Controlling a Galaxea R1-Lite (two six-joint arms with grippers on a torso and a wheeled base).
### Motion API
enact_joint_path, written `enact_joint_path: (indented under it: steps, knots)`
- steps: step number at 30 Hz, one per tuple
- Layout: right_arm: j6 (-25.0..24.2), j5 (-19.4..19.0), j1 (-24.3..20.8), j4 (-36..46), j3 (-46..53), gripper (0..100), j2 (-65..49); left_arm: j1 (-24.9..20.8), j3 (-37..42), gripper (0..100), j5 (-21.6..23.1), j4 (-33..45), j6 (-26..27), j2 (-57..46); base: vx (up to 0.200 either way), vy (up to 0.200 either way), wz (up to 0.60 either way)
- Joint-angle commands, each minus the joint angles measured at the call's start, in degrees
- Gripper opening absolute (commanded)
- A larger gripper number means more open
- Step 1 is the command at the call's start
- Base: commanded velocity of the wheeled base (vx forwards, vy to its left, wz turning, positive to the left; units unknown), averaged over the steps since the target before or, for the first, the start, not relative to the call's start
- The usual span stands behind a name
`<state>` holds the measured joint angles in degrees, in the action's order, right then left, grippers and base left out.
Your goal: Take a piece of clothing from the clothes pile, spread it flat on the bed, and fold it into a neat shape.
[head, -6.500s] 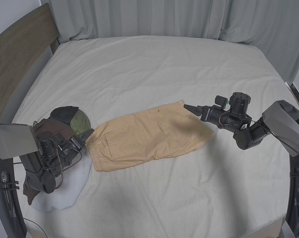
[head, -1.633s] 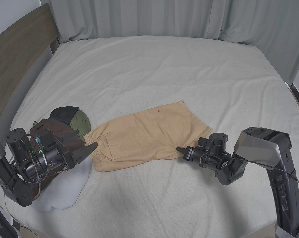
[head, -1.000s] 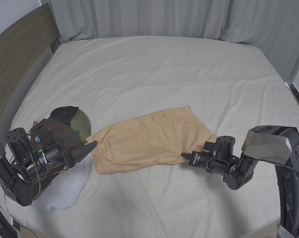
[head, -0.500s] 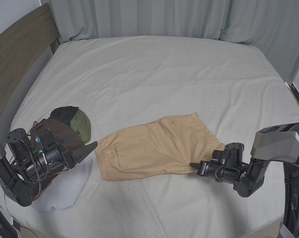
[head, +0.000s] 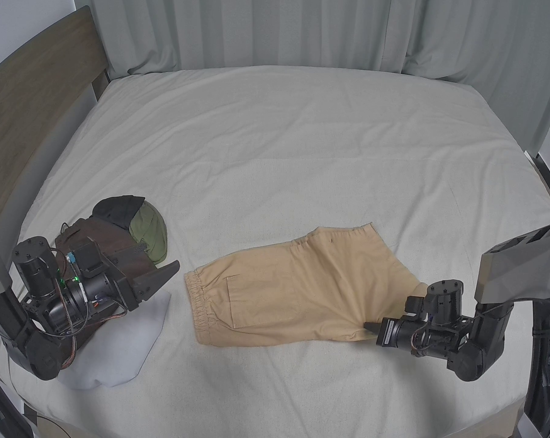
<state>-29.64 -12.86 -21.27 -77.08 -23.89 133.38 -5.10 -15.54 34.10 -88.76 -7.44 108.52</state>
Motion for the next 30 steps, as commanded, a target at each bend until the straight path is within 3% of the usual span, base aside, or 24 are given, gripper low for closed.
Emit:
enact_joint_path:
  steps: [1,21,22,30]
  knots:
    - [-0.07,0.38,-0.96,-0.7,3.59,0,-0.4,0.0,-0.1,100,0.0,-0.01,-0.03,0.2,0.0,0.0,0.0]
    - [-0.51,3.11,-2.19,-4.66,5.88,0,1.71,0.09,-0.1,100,0.09,-0.1,-0.03,0.29,0.0,0.0,0.0]
    - [-0.51,3.02,-2.19,-4.75,5.96,100,1.8,0.09,-0.1,100,0.09,-0.1,-0.03,0.29,0.0,0.0,0.0]
    - [-0.25,2.58,-5.53,-9.49,11.85,100,1.01,-0.18,-0.28,100,0.09,-0.1,-2.41,-0.15,0.0,0.0,0.0]
